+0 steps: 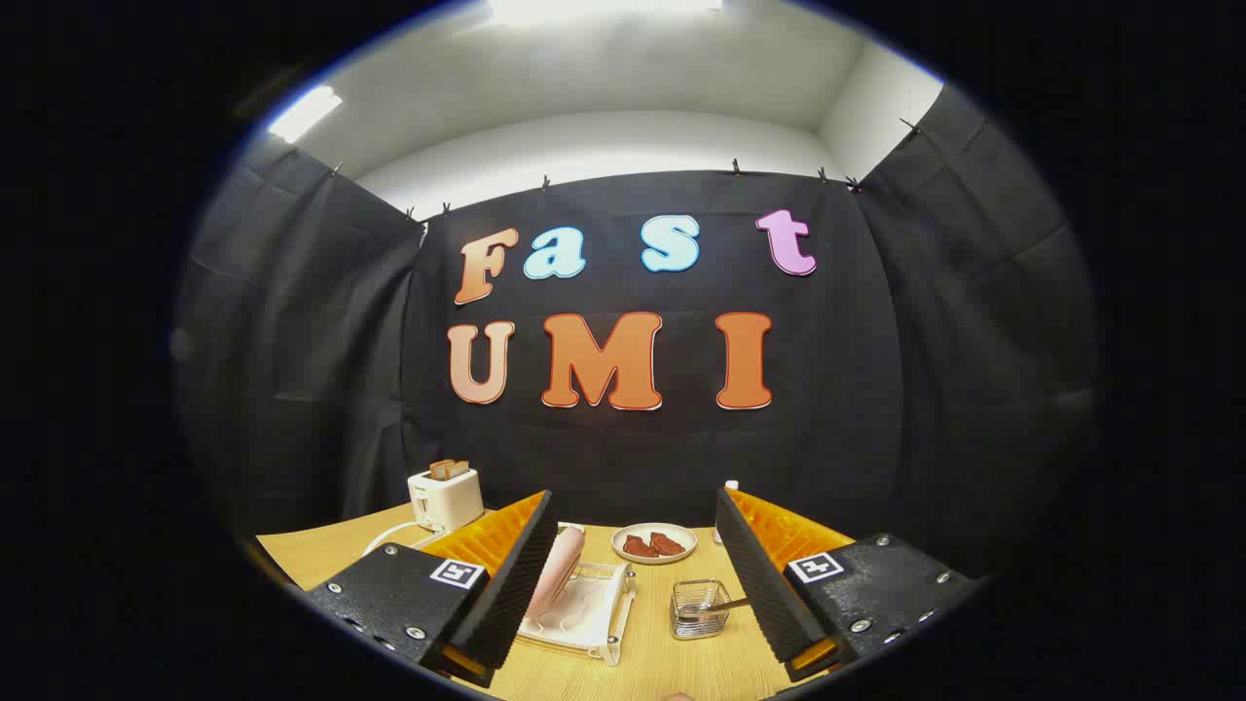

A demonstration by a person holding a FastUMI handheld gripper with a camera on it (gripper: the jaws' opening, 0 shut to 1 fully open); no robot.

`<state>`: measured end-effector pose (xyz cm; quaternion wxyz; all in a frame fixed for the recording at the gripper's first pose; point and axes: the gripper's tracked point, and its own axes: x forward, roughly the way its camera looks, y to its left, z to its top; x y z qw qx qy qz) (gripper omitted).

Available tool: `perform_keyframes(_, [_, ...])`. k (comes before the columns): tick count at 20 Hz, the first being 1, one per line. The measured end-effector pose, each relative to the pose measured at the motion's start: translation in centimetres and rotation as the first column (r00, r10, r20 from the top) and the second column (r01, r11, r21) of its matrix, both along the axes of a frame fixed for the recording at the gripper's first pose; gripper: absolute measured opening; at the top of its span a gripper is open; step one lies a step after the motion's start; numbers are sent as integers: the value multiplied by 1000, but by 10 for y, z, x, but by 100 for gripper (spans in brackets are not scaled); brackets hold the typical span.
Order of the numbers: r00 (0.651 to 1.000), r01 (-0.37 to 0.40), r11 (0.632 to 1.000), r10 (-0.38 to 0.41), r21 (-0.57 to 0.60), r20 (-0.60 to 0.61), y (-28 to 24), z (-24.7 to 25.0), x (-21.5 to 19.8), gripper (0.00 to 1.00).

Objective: Take the plate from the dish rack, then take the spoon from the basket and place it into the plate.

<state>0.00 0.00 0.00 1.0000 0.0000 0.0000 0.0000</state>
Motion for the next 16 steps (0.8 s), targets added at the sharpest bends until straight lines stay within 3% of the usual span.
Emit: perform_keyframes(16, [1000, -21, 999, 21, 24, -5, 10, 2, 3, 97])
